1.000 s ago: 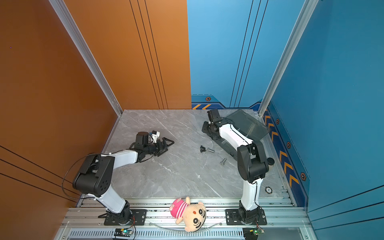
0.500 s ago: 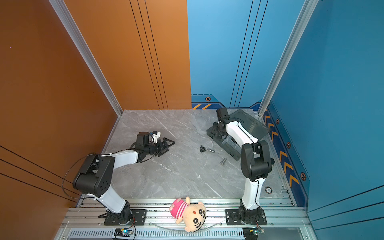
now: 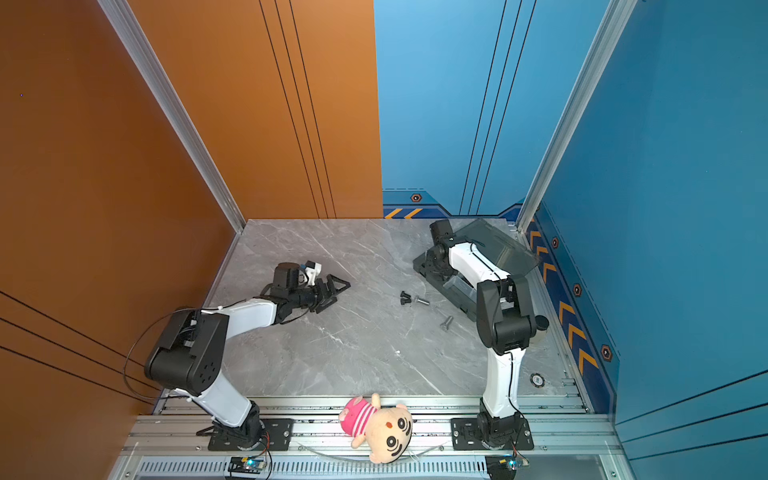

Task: Sort the screws and nuts into containers
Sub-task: 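Move the open right gripper back over the bolts on the table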

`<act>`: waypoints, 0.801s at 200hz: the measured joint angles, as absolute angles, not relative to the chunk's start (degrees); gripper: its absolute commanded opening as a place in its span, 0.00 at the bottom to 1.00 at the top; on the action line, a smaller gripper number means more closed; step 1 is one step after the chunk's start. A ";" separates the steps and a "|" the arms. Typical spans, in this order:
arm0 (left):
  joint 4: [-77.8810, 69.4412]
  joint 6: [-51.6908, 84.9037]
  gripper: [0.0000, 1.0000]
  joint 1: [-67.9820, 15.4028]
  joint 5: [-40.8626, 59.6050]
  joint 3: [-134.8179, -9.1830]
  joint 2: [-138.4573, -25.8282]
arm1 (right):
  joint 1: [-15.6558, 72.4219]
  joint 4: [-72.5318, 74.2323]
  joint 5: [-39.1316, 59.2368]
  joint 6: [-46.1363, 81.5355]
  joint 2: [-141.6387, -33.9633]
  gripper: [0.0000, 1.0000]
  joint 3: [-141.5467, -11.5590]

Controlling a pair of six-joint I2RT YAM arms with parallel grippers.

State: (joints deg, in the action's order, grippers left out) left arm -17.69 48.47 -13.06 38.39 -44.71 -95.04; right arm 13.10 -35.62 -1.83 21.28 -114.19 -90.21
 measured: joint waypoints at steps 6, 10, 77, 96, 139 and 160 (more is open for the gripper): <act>-17.69 48.47 0.98 -13.13 38.37 -44.75 -95.04 | 13.06 -35.64 -1.85 21.17 -114.24 0.27 -90.37; -17.67 48.47 0.98 -13.21 38.35 -44.75 -95.04 | 13.04 -35.64 -1.83 21.17 -114.26 0.29 -90.45; -17.04 48.45 0.98 -13.58 37.93 -44.86 -95.04 | 12.36 -35.64 -1.76 20.32 -114.26 0.41 -90.74; -16.88 48.45 0.98 -13.67 37.91 -45.06 -95.04 | 12.01 -35.57 -0.51 20.27 -114.24 0.42 -90.72; -16.88 48.25 0.98 -13.96 37.74 -45.43 -95.04 | 12.14 -33.10 7.09 21.17 -109.54 0.44 -85.54; -16.88 48.25 0.98 -13.96 37.74 -45.43 -95.04 | 13.04 -30.50 10.94 23.14 -105.62 0.44 -81.78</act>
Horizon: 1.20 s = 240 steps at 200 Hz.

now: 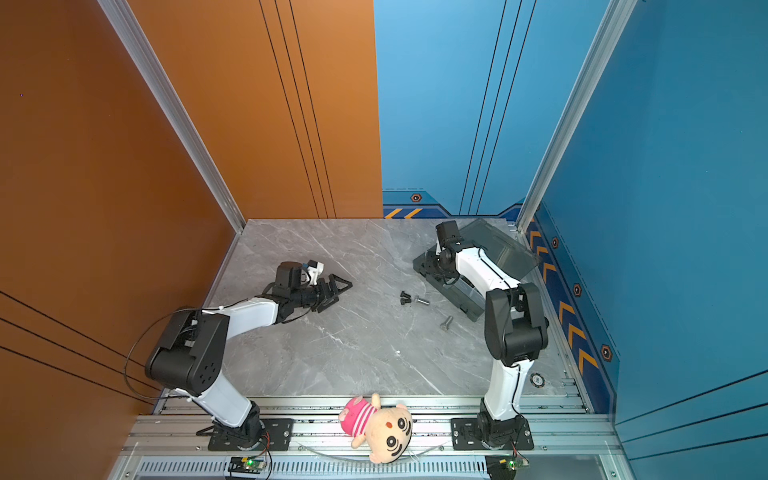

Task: Sort the screws and nuts into containers
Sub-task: 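Move the open right gripper back over the bolts on the table, then lower the right gripper onto a black bolt beside the silver bolt and close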

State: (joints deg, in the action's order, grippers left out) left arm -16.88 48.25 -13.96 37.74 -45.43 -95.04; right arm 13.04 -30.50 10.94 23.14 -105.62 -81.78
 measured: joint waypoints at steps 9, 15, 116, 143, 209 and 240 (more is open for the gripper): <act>-16.88 48.25 0.98 -13.96 37.74 -45.43 -95.04 | 13.85 -29.56 12.10 24.10 -104.27 0.45 -80.49; -16.88 48.23 0.98 -13.96 37.74 -45.43 -95.04 | 14.55 -28.95 12.53 24.47 -103.61 0.45 -79.75; -16.88 47.86 0.98 -13.96 37.76 -45.47 -95.04 | 23.51 -36.58 9.39 8.82 -109.45 0.44 -86.83; -16.88 47.83 0.98 -13.96 37.76 -45.47 -95.04 | 24.10 -39.75 5.58 3.05 -112.14 0.43 -89.19; -16.88 47.83 0.98 -13.96 37.76 -45.47 -95.04 | 25.65 -43.07 -0.16 -6.15 -115.55 0.42 -89.62; -16.88 47.83 0.98 -13.96 37.76 -45.47 -95.04 | 25.98 -43.09 -0.36 -8.54 -116.49 0.42 -89.62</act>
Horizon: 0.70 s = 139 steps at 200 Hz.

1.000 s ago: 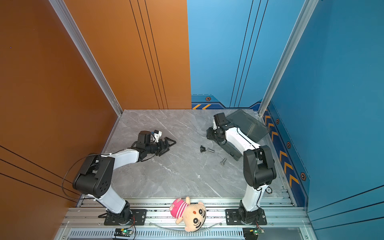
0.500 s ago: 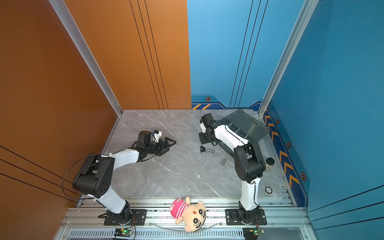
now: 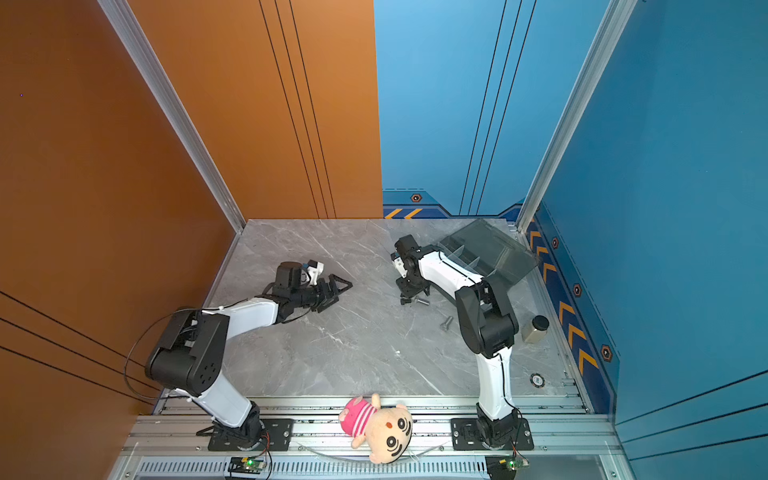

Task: Sort the screws and nuts into containers
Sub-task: 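Lower the right gripper onto a black bolt beside the silver bolt and close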

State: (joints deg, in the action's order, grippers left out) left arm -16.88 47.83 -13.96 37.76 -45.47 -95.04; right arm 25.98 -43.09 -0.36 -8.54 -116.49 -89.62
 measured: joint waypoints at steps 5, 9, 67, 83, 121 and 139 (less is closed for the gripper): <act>-16.88 47.83 0.98 -13.96 37.76 -45.47 -95.04 | 26.00 -43.09 -0.38 -8.88 -116.66 0.42 -89.62; -16.88 47.83 0.98 -13.96 37.76 -45.47 -95.04 | 26.00 -43.09 -0.38 -9.21 -116.81 0.41 -89.62; -16.88 47.83 0.98 -13.96 37.76 -45.47 -95.04 | 26.39 -43.09 0.01 -11.68 -117.73 0.40 -89.62; -16.88 47.83 0.98 -13.96 37.76 -45.47 -95.04 | 26.44 -43.11 0.38 -12.16 -117.89 0.40 -89.73; -16.88 47.83 0.98 -13.96 37.74 -45.47 -95.04 | 26.50 -42.98 1.63 -13.13 -119.98 0.40 -90.80; -16.88 47.83 0.98 -13.96 37.76 -45.47 -95.04 | 26.57 -43.00 1.91 -13.54 -120.84 0.40 -90.83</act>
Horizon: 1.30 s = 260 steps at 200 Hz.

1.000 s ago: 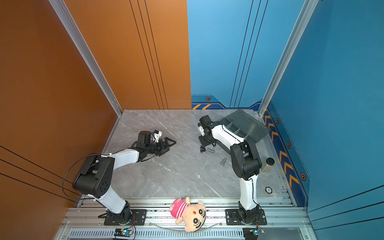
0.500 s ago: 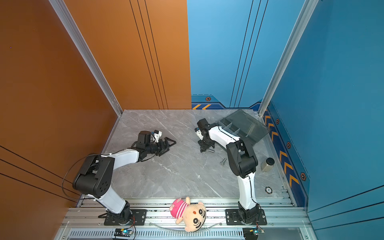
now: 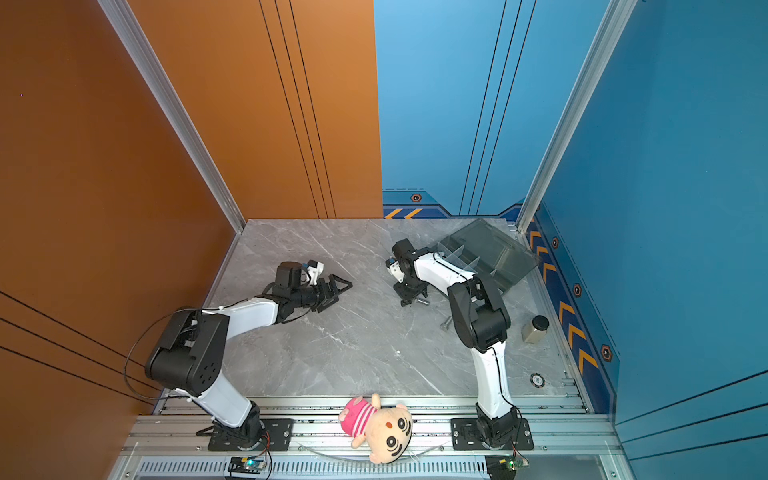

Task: Sort the screws and nuts into containers
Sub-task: 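Lower the right gripper onto a black bolt beside the silver bolt and close, then lift the black bolt with the right gripper over the organizer box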

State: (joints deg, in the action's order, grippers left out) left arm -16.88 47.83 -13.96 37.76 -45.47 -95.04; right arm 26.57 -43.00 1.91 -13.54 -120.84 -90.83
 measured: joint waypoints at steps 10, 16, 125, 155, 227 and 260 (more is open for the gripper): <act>-16.88 47.83 0.98 -13.96 37.74 -45.47 -95.04 | 26.65 -43.03 2.04 -13.63 -121.27 0.39 -90.94; -16.88 47.86 0.98 -13.96 37.74 -45.47 -95.04 | 26.65 -43.03 2.17 -13.72 -121.51 0.39 -91.05; -16.88 47.83 0.98 -13.96 37.74 -45.47 -95.04 | 27.33 -43.07 3.38 -13.72 -122.69 0.30 -92.31; -16.88 47.83 0.98 -13.96 37.74 -45.47 -95.04 | 27.40 -43.07 4.03 -13.69 -122.76 0.21 -92.31; -16.88 47.83 0.98 -13.96 37.74 -45.47 -95.04 | 26.85 -42.78 5.65 -11.07 -122.69 0.00 -92.09; -16.88 47.83 0.98 -13.96 37.76 -45.47 -95.04 | 25.15 -40.51 9.45 -9.04 -121.25 0.00 -89.80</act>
State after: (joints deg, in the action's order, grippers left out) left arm -16.88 47.83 -13.96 37.76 -45.47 -95.04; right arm 25.15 -40.51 9.45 -9.04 -121.25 -89.80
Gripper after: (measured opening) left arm 0.976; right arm 0.131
